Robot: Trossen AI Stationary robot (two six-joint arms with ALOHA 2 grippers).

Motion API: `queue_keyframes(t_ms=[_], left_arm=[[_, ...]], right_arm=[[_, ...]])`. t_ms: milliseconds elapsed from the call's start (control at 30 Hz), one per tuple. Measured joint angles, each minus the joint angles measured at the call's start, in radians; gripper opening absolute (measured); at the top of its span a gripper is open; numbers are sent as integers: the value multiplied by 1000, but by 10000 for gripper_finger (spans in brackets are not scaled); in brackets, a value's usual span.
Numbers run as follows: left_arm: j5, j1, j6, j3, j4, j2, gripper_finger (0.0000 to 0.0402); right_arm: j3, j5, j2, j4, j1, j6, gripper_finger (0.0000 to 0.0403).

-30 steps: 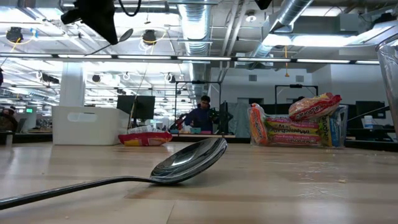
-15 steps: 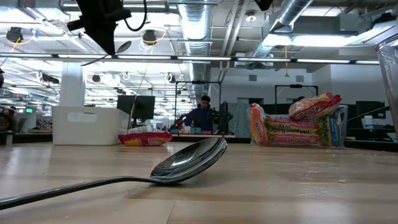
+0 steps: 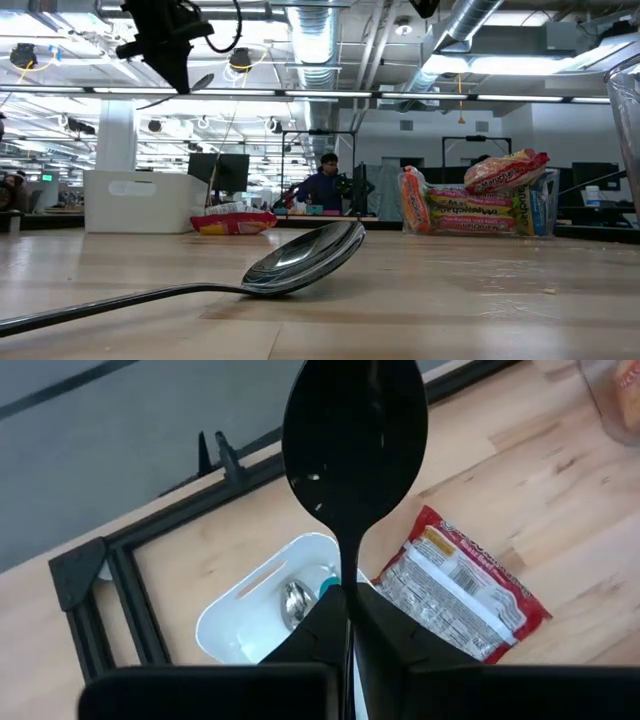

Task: Pick & Place Food Item
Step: Put the top black spoon into the white bin

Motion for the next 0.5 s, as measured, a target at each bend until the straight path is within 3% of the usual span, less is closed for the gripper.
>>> queue_keyframes(t_ms=[200, 500], left_arm=[[77, 40, 2, -124, 133, 4, 4], [88, 77, -9, -355, 283, 4, 5]], right_arm=[[0, 0, 0, 0, 0, 0, 40], [0, 0, 0, 0, 0, 0, 40]])
